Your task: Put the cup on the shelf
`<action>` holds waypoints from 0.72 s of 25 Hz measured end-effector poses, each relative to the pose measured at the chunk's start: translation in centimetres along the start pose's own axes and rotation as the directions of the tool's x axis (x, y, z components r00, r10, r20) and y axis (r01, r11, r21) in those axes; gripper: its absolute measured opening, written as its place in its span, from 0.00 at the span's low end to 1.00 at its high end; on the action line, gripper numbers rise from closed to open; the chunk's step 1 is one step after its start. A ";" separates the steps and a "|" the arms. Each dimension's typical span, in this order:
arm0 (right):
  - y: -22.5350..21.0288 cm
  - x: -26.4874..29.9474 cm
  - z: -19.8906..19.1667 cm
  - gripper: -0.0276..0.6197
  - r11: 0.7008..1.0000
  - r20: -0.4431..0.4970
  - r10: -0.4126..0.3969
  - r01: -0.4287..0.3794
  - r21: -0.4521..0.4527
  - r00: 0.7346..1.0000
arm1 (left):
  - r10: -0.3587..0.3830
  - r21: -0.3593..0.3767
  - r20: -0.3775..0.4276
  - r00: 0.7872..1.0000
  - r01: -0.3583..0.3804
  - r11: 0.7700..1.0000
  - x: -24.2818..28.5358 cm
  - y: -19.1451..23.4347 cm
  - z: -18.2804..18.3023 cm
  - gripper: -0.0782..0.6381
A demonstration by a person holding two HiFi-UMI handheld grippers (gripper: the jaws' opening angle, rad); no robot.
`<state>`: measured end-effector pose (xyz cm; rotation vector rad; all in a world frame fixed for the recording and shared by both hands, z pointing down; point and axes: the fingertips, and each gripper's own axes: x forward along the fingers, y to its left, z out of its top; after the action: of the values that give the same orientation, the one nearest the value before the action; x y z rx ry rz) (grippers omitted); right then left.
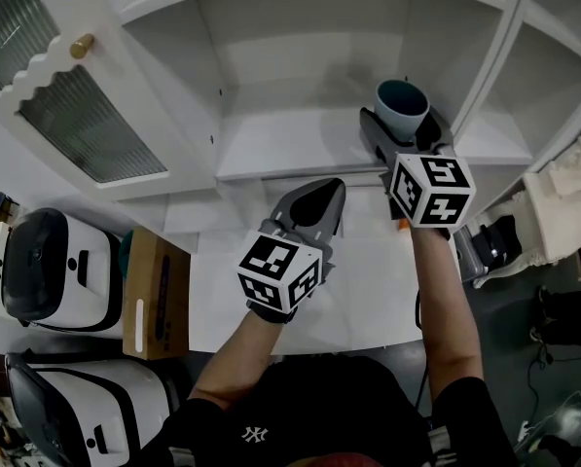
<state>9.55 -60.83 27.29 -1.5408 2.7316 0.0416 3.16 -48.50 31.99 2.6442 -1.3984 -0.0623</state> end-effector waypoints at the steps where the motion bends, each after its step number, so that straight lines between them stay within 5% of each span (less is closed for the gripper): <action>1: 0.0 -0.1 0.0 0.68 1.000 -0.001 0.001 -0.001 0.004 1.000 | -0.001 0.000 -0.001 1.000 0.001 1.000 0.0 -0.1 -0.1 0.11; 18: 1.0 -5.8 -1.0 0.67 0.993 0.018 0.010 -0.012 0.118 1.000 | -0.015 -0.004 -0.030 0.999 0.015 1.000 -1.4 -1.2 -1.2 0.11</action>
<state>11.75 -55.38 28.45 -1.4882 2.6756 -0.1041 3.52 -46.55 32.98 2.6417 -1.3679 -0.0261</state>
